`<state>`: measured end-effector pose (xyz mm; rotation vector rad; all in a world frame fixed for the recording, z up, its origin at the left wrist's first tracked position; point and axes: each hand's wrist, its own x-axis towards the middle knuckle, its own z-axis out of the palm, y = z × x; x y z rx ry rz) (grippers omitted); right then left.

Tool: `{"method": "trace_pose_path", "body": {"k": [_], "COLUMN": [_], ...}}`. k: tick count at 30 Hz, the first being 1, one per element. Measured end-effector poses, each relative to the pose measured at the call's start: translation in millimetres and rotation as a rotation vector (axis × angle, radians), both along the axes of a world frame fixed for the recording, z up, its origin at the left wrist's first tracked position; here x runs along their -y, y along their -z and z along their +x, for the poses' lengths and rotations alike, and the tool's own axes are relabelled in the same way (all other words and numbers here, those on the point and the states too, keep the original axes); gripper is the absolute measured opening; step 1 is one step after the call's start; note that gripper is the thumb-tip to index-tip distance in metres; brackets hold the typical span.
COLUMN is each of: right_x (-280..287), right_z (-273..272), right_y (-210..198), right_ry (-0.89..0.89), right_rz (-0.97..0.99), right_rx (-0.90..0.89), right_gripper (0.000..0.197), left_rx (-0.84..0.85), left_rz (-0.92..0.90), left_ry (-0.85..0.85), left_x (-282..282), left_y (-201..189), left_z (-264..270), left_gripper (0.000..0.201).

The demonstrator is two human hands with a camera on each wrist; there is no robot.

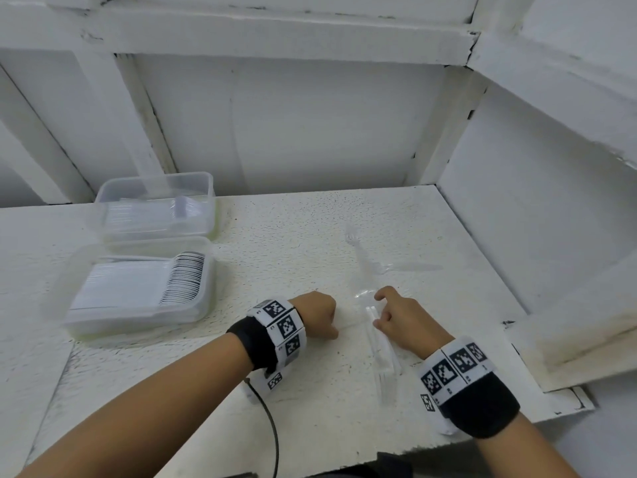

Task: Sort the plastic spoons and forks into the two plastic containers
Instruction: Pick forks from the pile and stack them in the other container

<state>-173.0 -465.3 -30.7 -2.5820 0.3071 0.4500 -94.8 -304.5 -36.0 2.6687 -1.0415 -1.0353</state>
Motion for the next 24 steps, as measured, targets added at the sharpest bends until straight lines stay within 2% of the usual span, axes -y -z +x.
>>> {"method": "trace_pose_path", "body": {"k": [8, 11, 15, 18, 20, 22, 24], "right_x": [-5.9, -10.8, -14.7, -16.2, -16.0, -12.8, -7.7], "right_z": [4.4, 6.2, 7.7, 7.3, 6.3, 5.4, 5.1], "right_y": [1.6, -0.5, -1.3, -3.3, -7.2, -12.7, -16.9], "right_ry": [0.008, -0.014, -0.023, 0.006, 0.074, 0.159, 0.201], "right_rz": [0.096, 0.153, 0.193, 0.237, 0.347, 0.459, 0.454], "right_rx": [-0.010, -0.014, -0.001, 0.030, 0.060, 0.121, 0.191], "right_gripper": [0.018, 0.010, 0.014, 0.013, 0.012, 0.012, 0.013], "left_rx": [-0.014, 0.012, 0.050, 0.055, 0.032, 0.004, -0.060], "left_rz": [0.090, 0.086, 0.028, 0.008, 0.010, -0.019, -0.046], "left_ry": [-0.038, -0.030, -0.009, 0.015, 0.049, 0.019, -0.057], "left_x": [-42.6, -44.1, -29.6, -19.0, -18.4, -23.5, -32.3], "left_y": [-12.9, -14.1, -9.4, -9.7, -12.6, -16.6, -19.7], "left_z": [9.0, 7.8, -1.3, -7.3, -6.5, -3.8, -0.7], "left_gripper": [0.010, 0.025, 0.037, 0.030, 0.019, 0.008, 0.008]}}
